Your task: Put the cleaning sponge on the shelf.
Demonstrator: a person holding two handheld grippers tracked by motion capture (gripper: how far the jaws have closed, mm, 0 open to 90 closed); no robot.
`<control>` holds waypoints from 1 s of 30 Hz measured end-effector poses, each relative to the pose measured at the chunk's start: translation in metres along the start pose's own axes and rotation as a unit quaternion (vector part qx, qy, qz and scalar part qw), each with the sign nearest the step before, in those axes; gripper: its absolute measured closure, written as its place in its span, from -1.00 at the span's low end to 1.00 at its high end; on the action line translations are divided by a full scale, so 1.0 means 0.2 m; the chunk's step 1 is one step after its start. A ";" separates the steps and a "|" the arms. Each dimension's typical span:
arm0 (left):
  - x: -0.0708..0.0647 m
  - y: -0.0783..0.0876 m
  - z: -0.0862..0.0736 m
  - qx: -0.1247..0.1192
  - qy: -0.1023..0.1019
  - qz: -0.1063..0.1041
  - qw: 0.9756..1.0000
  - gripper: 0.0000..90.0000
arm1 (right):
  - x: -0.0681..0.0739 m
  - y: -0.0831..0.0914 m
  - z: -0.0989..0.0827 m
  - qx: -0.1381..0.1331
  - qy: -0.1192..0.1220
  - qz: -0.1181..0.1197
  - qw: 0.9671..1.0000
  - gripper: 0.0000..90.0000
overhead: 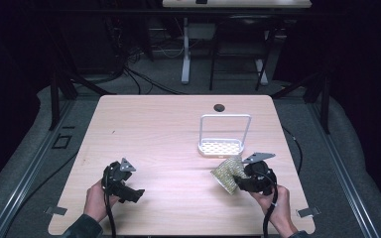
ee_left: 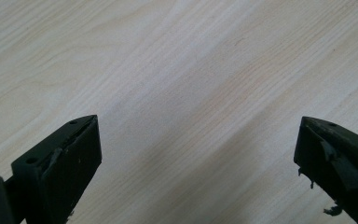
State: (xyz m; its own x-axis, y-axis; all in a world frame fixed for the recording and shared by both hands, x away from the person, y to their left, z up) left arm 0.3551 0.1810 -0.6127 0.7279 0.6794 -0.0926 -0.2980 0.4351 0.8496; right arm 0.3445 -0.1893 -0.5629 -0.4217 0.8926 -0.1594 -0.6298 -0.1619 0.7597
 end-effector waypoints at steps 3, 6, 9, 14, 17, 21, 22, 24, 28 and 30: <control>0.00 0.00 0.00 0.000 0.000 0.000 1.000 -0.98 | -0.01 -0.01 0.02 -0.001 -0.004 -0.005 1.000 0.17; 0.00 0.00 0.00 0.000 0.000 0.000 1.000 -0.98 | -0.01 -0.01 0.03 -0.004 -0.008 -0.006 1.000 0.17; 0.00 0.00 0.00 -0.001 0.000 0.000 1.000 -0.98 | -0.02 -0.02 0.05 -0.007 -0.010 -0.008 1.000 0.17; 0.00 0.00 0.00 0.000 0.000 -0.001 1.000 -0.98 | -0.02 -0.03 0.08 -0.010 -0.013 -0.013 1.000 0.17; 0.00 0.00 0.00 0.000 0.000 0.000 1.000 -0.98 | -0.03 -0.04 0.10 -0.015 -0.017 -0.016 1.000 0.17; 0.00 0.00 0.00 0.002 0.000 -0.001 1.000 -0.98 | -0.03 -0.05 0.12 -0.020 -0.021 -0.018 0.999 0.17; 0.00 0.00 0.00 0.002 0.000 -0.001 1.000 -0.98 | -0.03 -0.05 0.12 -0.020 -0.022 -0.020 0.999 0.17; 0.00 0.00 0.00 0.002 0.000 -0.002 1.000 -0.98 | -0.03 -0.06 0.13 -0.022 -0.023 -0.023 0.999 0.17; 0.00 0.00 0.00 0.002 0.000 0.000 1.000 -0.98 | -0.04 -0.07 0.15 -0.024 -0.024 -0.027 0.999 0.17; 0.00 0.00 -0.01 0.003 0.000 -0.002 1.000 -0.98 | -0.04 -0.08 0.16 -0.025 -0.027 -0.028 0.999 0.17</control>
State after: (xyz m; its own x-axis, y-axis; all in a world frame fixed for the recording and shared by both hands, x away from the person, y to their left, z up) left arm 0.3543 0.1820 -0.6128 0.7289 0.6780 -0.0951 -0.2922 0.4337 0.8524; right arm 0.3781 -0.1802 -0.5535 -0.3493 0.9223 -0.1654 -0.6840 -0.1303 0.7177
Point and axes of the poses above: each handheld gripper's, and its own axes: y roughly backward along the jaws, z roughly out of its top, x roughly to its left, the point moved 8 cm from there along -y, roughly forward along the jaws, and after that the axes turned 10 degrees about -z, right-handed, at the moved point
